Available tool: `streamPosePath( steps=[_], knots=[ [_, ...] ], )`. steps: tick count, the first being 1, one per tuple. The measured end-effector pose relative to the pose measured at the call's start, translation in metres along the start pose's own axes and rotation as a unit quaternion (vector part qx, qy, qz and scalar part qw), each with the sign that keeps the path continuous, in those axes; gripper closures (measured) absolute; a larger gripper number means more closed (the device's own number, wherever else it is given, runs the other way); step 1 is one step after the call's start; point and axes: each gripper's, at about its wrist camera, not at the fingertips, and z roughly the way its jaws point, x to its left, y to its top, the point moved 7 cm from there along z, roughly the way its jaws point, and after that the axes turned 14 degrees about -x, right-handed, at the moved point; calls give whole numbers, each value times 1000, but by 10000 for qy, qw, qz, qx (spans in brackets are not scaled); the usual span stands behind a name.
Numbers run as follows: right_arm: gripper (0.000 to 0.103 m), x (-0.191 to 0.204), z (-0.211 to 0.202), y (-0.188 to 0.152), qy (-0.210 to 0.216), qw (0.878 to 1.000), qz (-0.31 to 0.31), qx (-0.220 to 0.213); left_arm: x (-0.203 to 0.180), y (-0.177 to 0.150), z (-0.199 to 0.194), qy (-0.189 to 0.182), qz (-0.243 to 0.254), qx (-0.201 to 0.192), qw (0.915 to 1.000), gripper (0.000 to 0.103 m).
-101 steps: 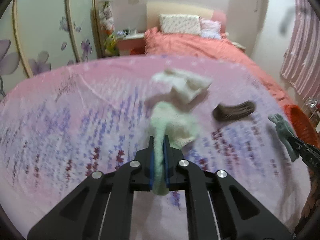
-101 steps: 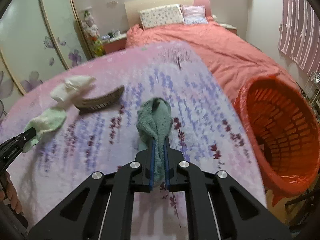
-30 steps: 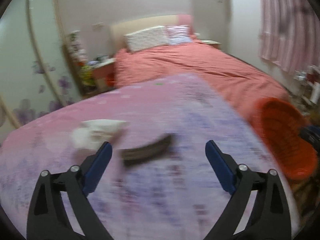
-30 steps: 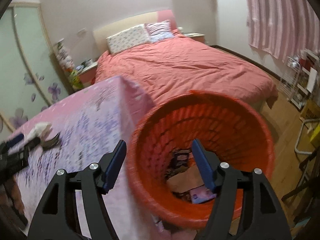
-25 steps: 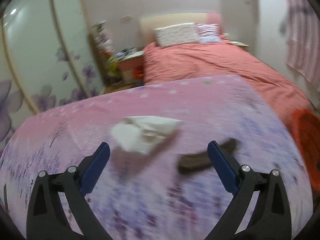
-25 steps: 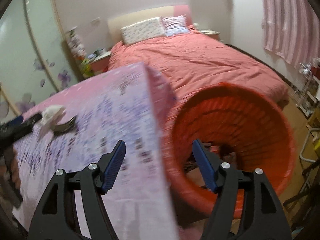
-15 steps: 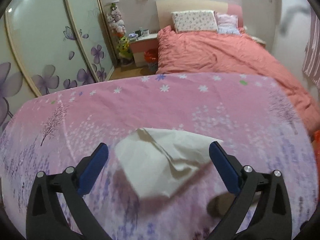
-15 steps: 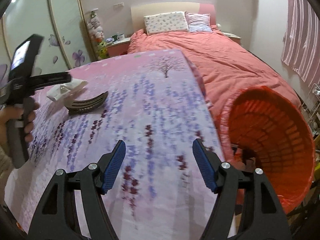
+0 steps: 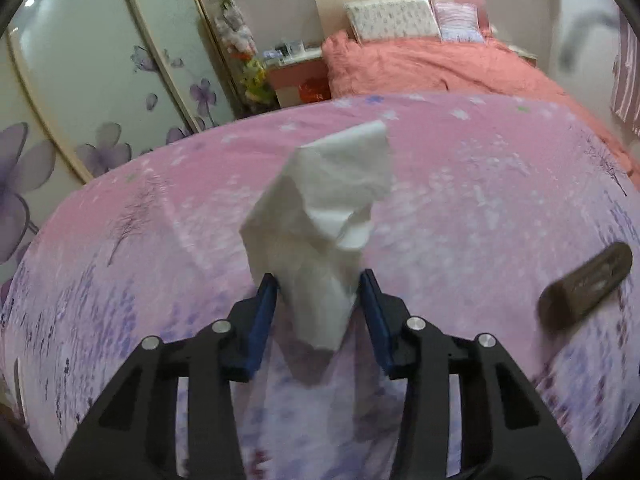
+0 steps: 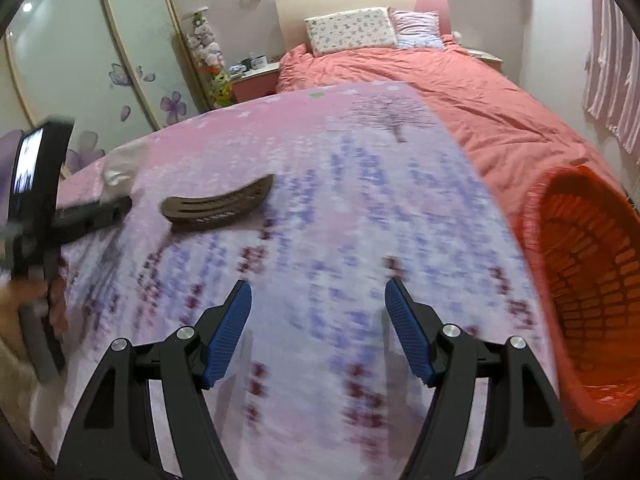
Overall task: Collect trash
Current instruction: 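Grasp the white tissue with the left tool while the right tool reaches for the brown hair clip, then grasp the brown hair clip with the right tool while the left tool holds the tissue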
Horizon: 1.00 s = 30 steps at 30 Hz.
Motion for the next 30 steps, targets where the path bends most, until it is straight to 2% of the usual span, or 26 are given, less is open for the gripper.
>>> streamPosePath(
  steps=[2,3,7,9,10,16,17,18,21,24,28,29,30],
  knots=[
    [39,16,13,3,-53,9998,-183,90,11,-5,-3,-43,-146,24,9999,56],
    [50,20,17,6,-118,9996,-247,74,15,-7,-4,-100,-241,30,9997,54],
    [63,27,41,20,-360,9988,-317,83,28,-12,-1,-263,-599,101,9978,48],
    [74,28,52,29,-407,9987,-295,54,31,-13,0,-352,-765,138,9964,46],
    [75,29,60,36,-436,9986,-283,30,32,-14,1,-391,-834,152,9956,45],
    [74,22,46,50,-430,9987,83,-267,37,-17,1,-409,-899,158,9950,43],
    [71,22,43,48,-382,9989,143,-239,38,-17,1,-421,-916,156,9948,43],
    [61,23,41,46,-318,9990,204,-218,40,-17,1,-434,-943,147,9945,44],
    [40,30,38,43,-85,9986,491,-177,43,-20,-3,-491,-1011,103,9936,44],
    [34,43,51,44,-29,9986,525,4,49,-24,-13,-522,-1007,6,9935,40],
    [35,57,72,36,-233,9988,341,258,58,-23,-28,-459,-1001,-167,9938,28],
    [49,61,72,34,-309,9992,161,173,62,-21,-32,-439,-1036,-235,9934,26],
    [56,63,71,32,-393,9991,-62,128,67,-17,-35,-428,-1093,-317,9926,22]
  ],
)
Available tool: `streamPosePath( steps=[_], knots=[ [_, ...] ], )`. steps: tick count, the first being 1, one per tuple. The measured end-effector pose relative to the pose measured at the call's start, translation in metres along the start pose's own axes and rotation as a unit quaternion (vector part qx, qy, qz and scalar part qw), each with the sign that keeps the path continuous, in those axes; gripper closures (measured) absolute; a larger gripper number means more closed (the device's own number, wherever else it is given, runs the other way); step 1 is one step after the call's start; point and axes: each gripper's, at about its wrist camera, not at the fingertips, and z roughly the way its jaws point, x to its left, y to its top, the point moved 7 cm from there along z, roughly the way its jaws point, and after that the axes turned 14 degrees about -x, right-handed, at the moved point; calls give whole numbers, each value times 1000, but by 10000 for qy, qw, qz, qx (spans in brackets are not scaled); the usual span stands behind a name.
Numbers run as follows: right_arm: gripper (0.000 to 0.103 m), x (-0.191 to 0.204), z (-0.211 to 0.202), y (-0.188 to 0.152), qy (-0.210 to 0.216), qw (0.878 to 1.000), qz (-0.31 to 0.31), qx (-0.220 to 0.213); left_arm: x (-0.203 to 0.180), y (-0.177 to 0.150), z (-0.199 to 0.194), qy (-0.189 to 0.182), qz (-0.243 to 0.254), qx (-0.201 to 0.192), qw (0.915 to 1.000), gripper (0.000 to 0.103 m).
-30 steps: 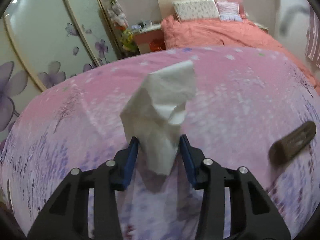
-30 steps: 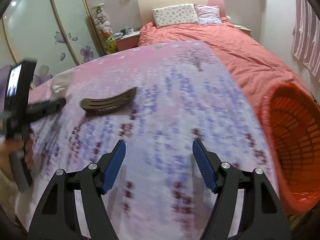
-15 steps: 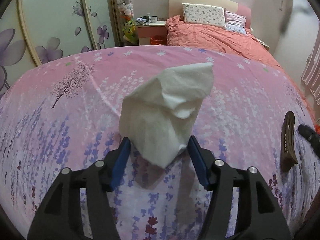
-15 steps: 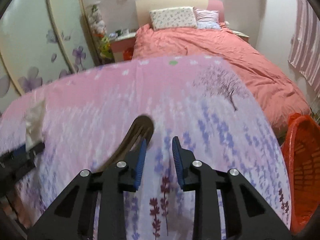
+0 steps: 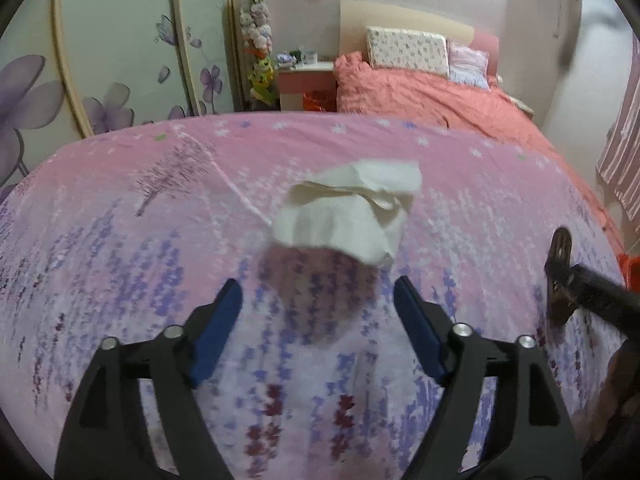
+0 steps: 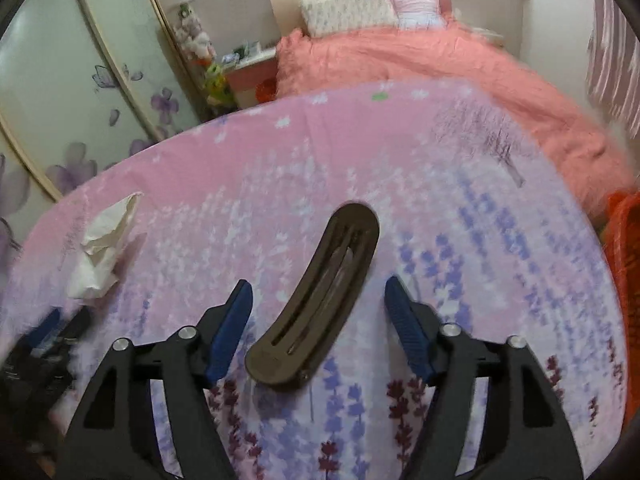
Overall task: Collect trash
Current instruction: 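Grasp the brown hair clip with the right tool while the left tool holds the tissue, then hold the tissue in the left tool and the hair clip in the right tool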
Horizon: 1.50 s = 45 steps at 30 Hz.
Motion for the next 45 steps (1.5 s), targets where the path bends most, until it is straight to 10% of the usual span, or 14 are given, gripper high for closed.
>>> streamPosePath(
  steps=[5,21,30,45],
  knots=[
    [77,-5,-20,-11,179,9986,-503,-8,4,22,-3,117,-8,-320,9994,7],
    [69,-39,-22,-10,256,9996,-125,-75,-25,29,71,537,663,129,9963,4],
    [74,-46,-24,-13,244,9996,-104,-47,-34,20,77,36,441,401,9982,69],
    [74,-69,-57,-35,122,9997,-185,-55,-50,-33,3,-287,665,404,9966,57]
  ],
)
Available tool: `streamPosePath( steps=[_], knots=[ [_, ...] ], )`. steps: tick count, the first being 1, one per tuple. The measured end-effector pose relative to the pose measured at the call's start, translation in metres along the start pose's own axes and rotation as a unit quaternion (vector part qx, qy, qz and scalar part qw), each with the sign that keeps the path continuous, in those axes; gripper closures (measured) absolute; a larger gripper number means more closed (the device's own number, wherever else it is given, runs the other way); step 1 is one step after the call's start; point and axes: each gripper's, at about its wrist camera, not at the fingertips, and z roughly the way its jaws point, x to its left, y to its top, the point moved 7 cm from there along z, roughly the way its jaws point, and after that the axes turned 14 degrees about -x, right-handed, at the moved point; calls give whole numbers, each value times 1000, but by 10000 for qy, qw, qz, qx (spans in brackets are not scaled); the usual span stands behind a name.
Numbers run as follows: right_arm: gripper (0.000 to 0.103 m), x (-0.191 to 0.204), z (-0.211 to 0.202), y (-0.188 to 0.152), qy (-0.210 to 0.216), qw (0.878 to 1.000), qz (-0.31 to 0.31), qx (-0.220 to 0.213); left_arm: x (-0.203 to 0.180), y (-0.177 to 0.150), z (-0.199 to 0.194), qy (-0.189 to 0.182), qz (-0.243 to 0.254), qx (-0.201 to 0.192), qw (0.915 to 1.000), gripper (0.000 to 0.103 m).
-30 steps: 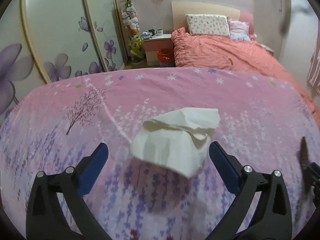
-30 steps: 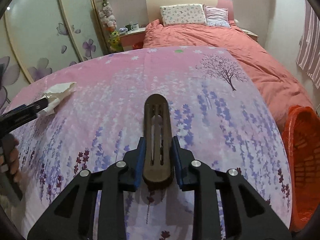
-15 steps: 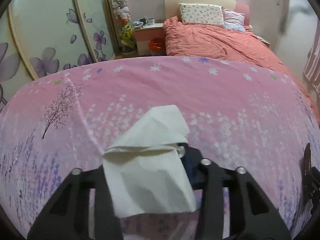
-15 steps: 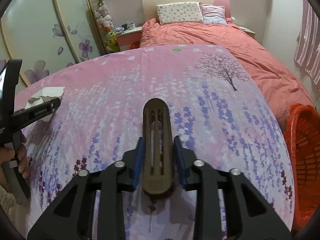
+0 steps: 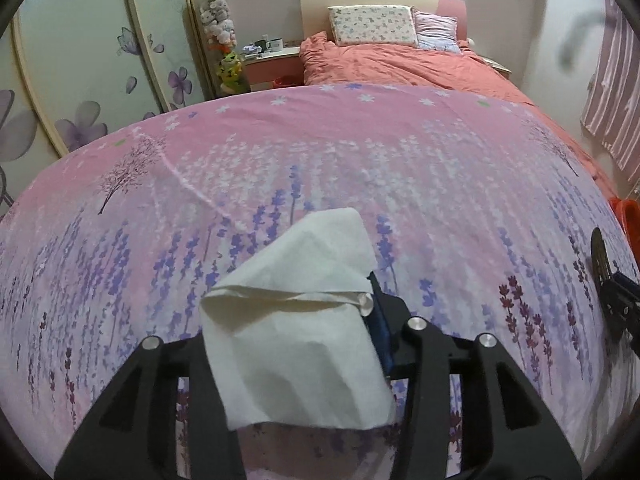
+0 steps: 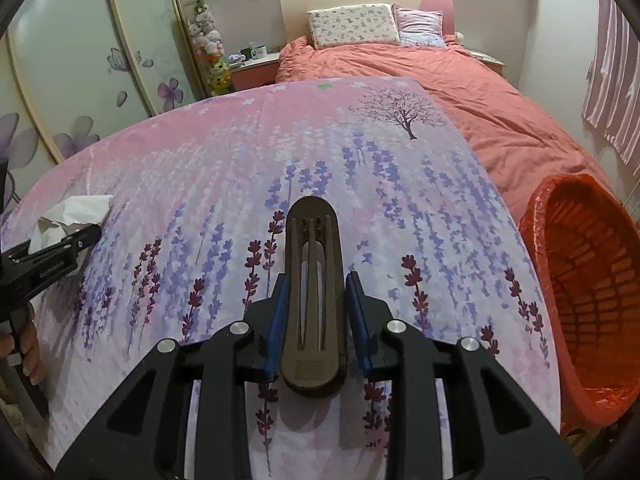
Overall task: Collect trash
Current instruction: 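Hold the tissue in the left tool and the hair clip in the right tool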
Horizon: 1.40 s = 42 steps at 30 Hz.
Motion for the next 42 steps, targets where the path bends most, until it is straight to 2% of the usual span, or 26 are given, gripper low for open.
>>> streamPosePath(
  steps=[10,23,42],
  knots=[
    [74,-1,-1,-3,-13,10000,34,-9,-1,0,0,209,191,-23,9996,54],
    [73,-3,-2,-4,8,10000,52,-8,4,-1,1,64,-87,23,9999,54],
    [72,-4,-1,-4,19,10000,53,-7,4,-1,1,58,-99,25,9999,54]
  ],
)
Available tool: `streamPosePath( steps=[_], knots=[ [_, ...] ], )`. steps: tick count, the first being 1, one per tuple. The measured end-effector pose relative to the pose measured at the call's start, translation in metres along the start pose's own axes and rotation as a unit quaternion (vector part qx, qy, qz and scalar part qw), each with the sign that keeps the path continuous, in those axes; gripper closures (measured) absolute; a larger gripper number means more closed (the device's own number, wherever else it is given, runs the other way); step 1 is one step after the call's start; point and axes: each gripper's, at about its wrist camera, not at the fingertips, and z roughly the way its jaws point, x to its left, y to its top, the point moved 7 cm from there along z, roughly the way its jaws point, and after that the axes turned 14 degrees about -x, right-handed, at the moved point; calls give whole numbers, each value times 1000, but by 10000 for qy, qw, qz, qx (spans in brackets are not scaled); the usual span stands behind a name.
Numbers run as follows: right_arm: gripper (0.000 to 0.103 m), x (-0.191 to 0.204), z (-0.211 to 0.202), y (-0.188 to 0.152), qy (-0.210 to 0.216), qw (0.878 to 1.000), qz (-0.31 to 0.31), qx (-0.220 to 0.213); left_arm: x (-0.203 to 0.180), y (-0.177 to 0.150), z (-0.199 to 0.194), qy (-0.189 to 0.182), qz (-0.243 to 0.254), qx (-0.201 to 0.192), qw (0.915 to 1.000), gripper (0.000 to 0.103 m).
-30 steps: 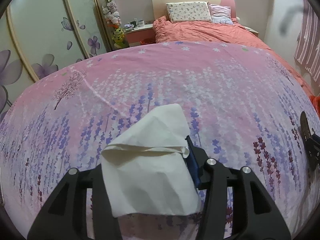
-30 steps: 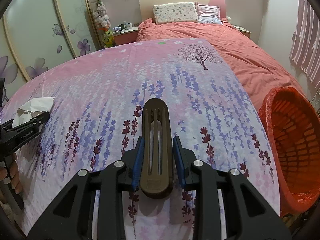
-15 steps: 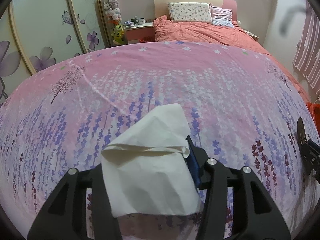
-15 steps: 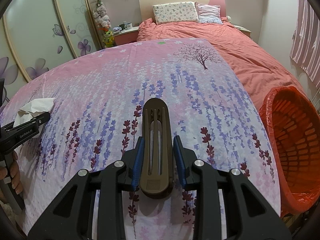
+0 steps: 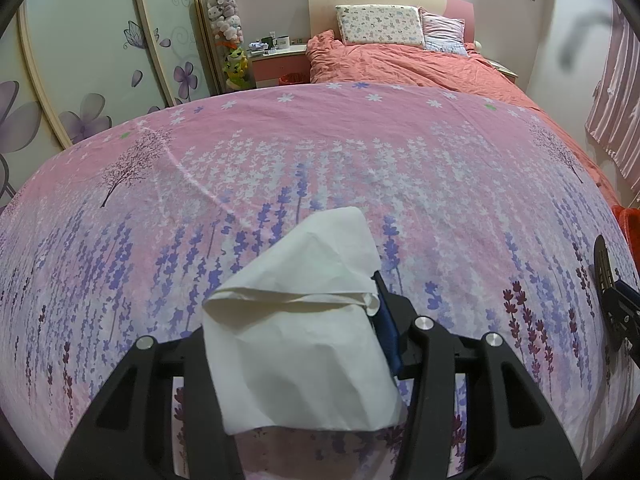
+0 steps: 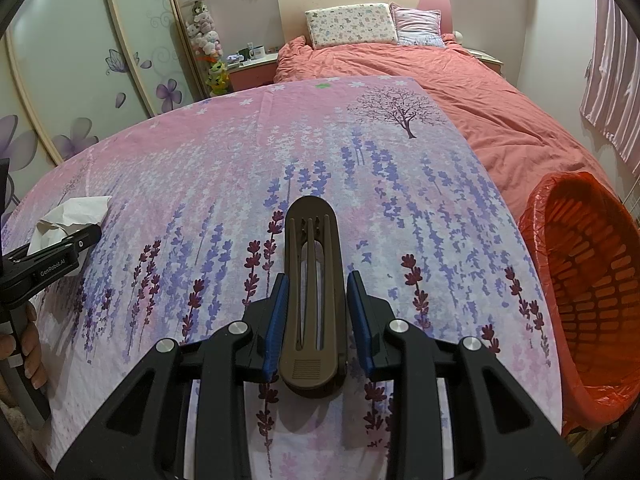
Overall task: Collect trash
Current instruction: 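Hold the tissue in the left tool and the hair clip in the right tool, then carry tissue and hair clip over the orange basket and open both tools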
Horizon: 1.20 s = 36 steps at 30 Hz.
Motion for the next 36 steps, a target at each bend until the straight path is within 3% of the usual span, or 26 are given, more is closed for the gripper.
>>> streamPosePath(
  steps=[2,4,7,13,23,36],
  knots=[
    [72,-1,0,0,3,10000,1,-1,0,0,0,-2,-3,0,10000,54],
    [74,-1,0,0,16,10000,0,-6,-2,1,1,-105,19,-21,9999,66],
    [74,0,-4,-1,-23,9999,-99,-7,-9,2,-3,-75,216,-83,9997,74],
    [74,-5,-32,9,30,9997,-6,-258,-19,6,-24,-245,170,-226,9993,75],
    [74,-17,-96,54,-73,9960,-37,-889,-53,45,-88,-597,198,-713,9955,75],
    [74,-83,-149,73,-480,9899,186,-1321,-152,77,-152,-1352,525,-1079,9835,75]
  ],
)
